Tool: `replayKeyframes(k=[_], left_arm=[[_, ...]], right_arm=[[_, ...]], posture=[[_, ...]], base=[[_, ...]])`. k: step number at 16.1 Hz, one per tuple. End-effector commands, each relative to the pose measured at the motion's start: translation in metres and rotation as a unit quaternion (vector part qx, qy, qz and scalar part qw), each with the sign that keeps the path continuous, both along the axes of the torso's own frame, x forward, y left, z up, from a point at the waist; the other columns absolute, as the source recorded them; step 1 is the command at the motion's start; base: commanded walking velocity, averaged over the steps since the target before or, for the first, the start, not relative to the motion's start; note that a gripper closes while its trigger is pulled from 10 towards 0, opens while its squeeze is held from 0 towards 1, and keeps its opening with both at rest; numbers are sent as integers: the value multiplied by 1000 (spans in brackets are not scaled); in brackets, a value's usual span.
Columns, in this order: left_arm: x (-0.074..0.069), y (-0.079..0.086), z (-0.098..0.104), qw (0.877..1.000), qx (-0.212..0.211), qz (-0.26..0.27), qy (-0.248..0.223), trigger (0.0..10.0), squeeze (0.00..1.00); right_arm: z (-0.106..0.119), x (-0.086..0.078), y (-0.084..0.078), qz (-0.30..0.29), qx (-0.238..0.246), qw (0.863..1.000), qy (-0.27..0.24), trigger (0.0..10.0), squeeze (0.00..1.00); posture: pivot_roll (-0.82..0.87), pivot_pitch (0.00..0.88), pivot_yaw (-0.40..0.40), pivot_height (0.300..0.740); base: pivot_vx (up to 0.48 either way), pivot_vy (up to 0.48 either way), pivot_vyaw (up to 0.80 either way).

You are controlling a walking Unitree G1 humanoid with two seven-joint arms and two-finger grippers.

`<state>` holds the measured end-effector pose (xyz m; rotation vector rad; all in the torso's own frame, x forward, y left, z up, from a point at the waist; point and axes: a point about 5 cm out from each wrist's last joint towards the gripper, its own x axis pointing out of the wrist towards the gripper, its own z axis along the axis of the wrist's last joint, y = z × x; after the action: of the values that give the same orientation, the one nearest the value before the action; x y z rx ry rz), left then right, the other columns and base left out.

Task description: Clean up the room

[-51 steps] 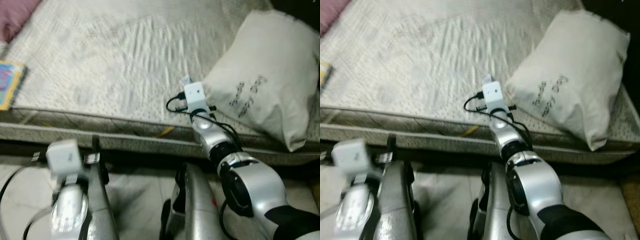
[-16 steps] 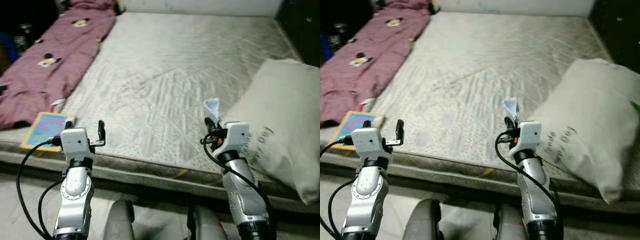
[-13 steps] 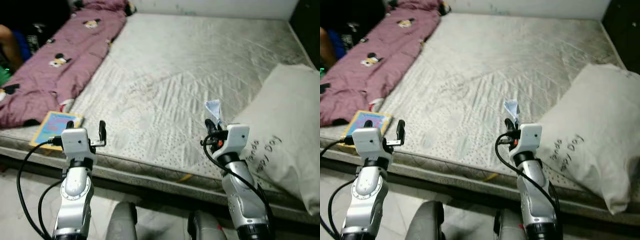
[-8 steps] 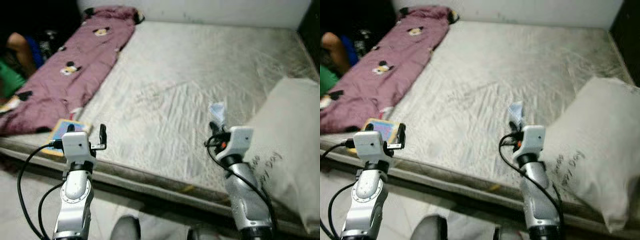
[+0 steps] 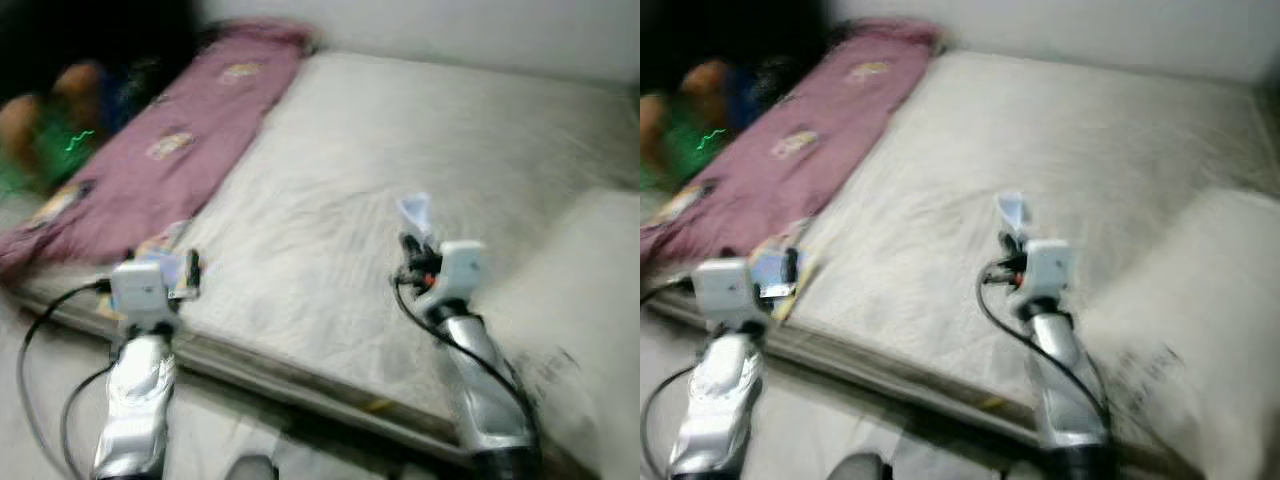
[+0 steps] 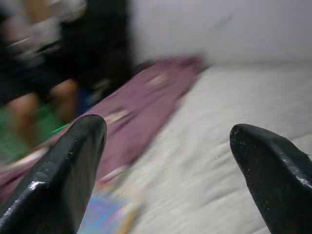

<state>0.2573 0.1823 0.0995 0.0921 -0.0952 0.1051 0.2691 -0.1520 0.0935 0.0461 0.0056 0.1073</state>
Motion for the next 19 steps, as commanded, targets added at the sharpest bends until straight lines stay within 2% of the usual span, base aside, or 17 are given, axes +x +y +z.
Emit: replayKeyframes(k=[1, 2, 5, 9, 14, 15, 19], left_arm=[[-2, 2, 1, 1000, 13, -1, 1, 10000, 0], [-1, 3, 4, 1000, 13, -1, -2, 10000, 0], [-14, 1, 2, 1000, 4, 8, 12, 10000, 0], [-22, -7, -4, 999, -8, -8, 30, 10000, 0], [-13, -11, -3, 999, -21, 11, 32, 10000, 0], [-11, -11, -3, 999, -44, 8, 30, 10000, 0], [-4, -16, 0, 998, -64, 2, 26, 10000, 0]], right_arm=[[-1, 3, 5, 5, -2, 1000, 2, 10000, 0], [1, 6, 8, 9, -3, 1000, -1, 10000, 0], [5, 8, 16, 6, -6, 1000, 1, 10000, 0], [1, 5, 6, -19, -14, 1000, 10, 10000, 0], [0, 14, 6, -28, -12, 999, 28, 10000, 0], [1, 15, 7, -26, -8, 999, 30, 10000, 0], [2, 17, 5, -21, -14, 999, 33, 10000, 0]], posture=[[-51, 0, 58, 740], [-48, 0, 59, 740], [-37, 0, 48, 740], [-32, 0, 42, 740], [-27, 0, 7, 740], [-26, 0, -1, 740], [-25, 0, -21, 740]], base=[[0, 0, 0], [0, 0, 0], [0, 0, 0], [0, 0, 0], [0, 0, 0], [0, 0, -800], [0, 0, -800]])
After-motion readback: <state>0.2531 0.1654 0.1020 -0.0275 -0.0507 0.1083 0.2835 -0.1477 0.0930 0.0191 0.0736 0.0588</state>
